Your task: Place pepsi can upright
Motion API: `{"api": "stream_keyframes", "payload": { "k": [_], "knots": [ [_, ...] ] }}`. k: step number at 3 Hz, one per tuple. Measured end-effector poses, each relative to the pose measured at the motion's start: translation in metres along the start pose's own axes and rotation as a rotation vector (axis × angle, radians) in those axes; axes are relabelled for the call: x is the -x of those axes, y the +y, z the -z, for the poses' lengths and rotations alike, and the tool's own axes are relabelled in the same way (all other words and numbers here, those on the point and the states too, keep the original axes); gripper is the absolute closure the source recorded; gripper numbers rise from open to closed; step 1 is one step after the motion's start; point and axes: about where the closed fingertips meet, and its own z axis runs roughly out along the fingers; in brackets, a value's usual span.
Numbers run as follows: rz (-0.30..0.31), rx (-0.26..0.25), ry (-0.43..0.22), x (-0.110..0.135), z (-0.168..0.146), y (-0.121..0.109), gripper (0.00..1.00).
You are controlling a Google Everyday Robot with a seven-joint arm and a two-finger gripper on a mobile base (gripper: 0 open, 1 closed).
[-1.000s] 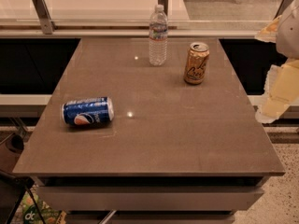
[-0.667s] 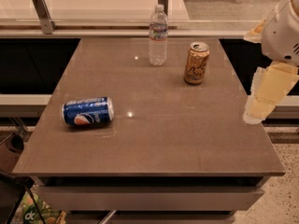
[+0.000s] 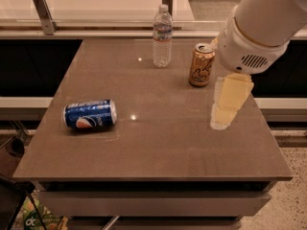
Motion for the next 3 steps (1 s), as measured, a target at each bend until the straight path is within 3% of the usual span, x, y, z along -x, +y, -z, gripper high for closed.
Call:
{"api": "stream_keyframes", "payload": {
  "k": [1,3],
  "knots": [
    [0.066,0.03,0.015,0.028,-0.016,-0.004,0.0],
    [0.186,0.148,0.061,0.084,-0.062,-0.006,0.0]
  ]
}}
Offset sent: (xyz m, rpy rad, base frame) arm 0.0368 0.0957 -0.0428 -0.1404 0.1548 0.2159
